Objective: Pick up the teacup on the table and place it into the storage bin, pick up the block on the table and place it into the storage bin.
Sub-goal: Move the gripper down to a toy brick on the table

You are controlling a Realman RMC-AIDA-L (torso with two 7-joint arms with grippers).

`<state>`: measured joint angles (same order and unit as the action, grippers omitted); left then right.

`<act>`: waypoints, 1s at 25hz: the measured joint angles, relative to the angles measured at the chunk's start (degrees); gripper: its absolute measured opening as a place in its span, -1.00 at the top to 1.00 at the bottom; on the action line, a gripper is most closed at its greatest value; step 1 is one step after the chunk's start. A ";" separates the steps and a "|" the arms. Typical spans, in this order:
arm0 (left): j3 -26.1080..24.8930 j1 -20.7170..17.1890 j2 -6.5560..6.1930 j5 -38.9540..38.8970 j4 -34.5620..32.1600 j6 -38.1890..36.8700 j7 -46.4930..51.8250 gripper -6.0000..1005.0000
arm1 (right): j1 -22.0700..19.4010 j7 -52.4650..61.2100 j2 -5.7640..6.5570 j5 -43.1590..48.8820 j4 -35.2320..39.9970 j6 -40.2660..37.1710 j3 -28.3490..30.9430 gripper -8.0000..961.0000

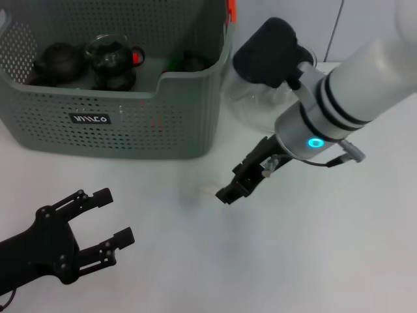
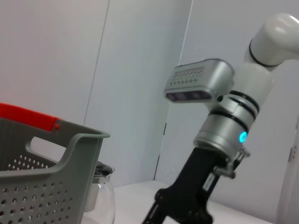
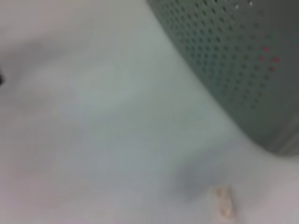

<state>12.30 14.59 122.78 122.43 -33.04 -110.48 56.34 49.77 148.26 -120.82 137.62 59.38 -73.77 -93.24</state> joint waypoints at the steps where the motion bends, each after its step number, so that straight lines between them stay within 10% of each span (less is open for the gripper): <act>1: 0.00 0.00 0.00 0.00 0.00 0.00 0.00 -0.64 | 0.14 0.01 0.01 0.00 -0.66 1.62 -0.90 -0.31; 25: 0.00 0.02 0.09 0.00 0.00 0.61 -0.01 -0.64 | -0.38 -6.05 -0.09 -9.16 -11.26 23.08 -13.02 -0.30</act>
<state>12.31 14.61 122.87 122.43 -33.04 -109.87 56.33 49.39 142.21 -120.91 128.45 48.12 -50.69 -106.26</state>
